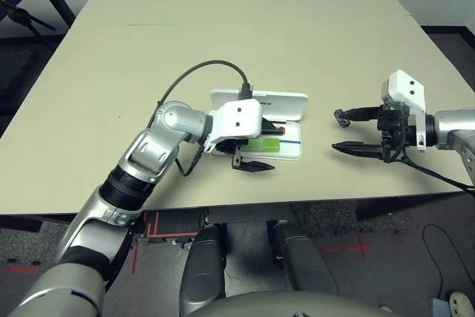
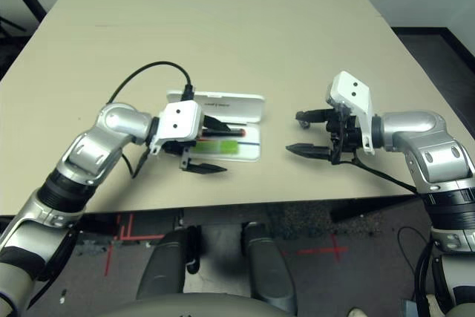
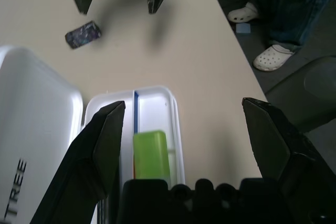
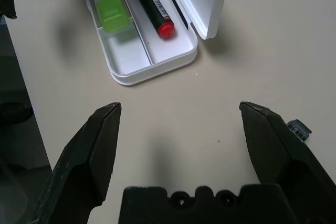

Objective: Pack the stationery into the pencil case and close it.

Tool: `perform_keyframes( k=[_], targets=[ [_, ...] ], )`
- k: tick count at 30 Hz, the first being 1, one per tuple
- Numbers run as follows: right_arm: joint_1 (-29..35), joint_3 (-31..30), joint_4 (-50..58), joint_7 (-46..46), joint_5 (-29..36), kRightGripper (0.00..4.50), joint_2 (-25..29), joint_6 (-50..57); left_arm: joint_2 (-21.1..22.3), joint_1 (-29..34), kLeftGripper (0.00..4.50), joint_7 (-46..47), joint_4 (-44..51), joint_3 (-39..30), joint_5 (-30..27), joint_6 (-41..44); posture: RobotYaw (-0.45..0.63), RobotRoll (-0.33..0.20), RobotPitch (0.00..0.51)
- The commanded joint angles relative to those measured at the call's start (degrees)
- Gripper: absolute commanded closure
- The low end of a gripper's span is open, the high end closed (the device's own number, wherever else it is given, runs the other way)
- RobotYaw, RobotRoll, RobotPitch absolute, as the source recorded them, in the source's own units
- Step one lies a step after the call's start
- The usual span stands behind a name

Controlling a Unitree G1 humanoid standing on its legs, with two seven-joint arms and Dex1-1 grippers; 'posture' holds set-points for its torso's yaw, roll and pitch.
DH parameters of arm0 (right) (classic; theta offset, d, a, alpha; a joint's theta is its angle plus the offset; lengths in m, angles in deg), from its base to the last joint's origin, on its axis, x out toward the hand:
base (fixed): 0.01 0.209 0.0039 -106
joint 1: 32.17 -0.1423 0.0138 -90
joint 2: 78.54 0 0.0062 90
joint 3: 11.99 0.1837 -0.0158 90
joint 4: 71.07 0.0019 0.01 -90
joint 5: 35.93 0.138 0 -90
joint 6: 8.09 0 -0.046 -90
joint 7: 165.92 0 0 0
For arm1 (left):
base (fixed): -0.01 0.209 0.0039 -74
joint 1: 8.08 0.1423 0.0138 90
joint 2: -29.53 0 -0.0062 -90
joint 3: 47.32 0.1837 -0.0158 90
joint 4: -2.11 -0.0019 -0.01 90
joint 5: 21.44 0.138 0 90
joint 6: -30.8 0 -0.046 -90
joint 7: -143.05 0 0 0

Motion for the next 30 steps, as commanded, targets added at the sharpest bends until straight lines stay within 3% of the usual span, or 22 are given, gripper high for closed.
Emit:
perform_keyframes(
  k=[1, 13, 30],
  targets=[
    [0.4, 1.0, -0.8, -0.3, -0.3, 0.00, 0.2, -0.8, -1.1, -0.6, 0.02, 0.1, -3.2, 2.5, 1.5, -1.8, -0.07, 0.000, 0.176],
    [-0.3, 0.6, -1.1, -1.1, -0.3, 0.00, -0.3, -1.8, -2.7, -2.4, 0.02, 0.6, -8.0, 6.8, 6.2, -1.7, -0.08, 0.000, 0.184],
    [-1.5, 0.1, -2.9, -1.6, -0.7, 0.00, -1.5, -3.4, 2.8, -0.4, 0.02, 0.2, -3.8, 3.5, 4.4, 2.0, -0.08, 0.000, 0.188]
  ],
)
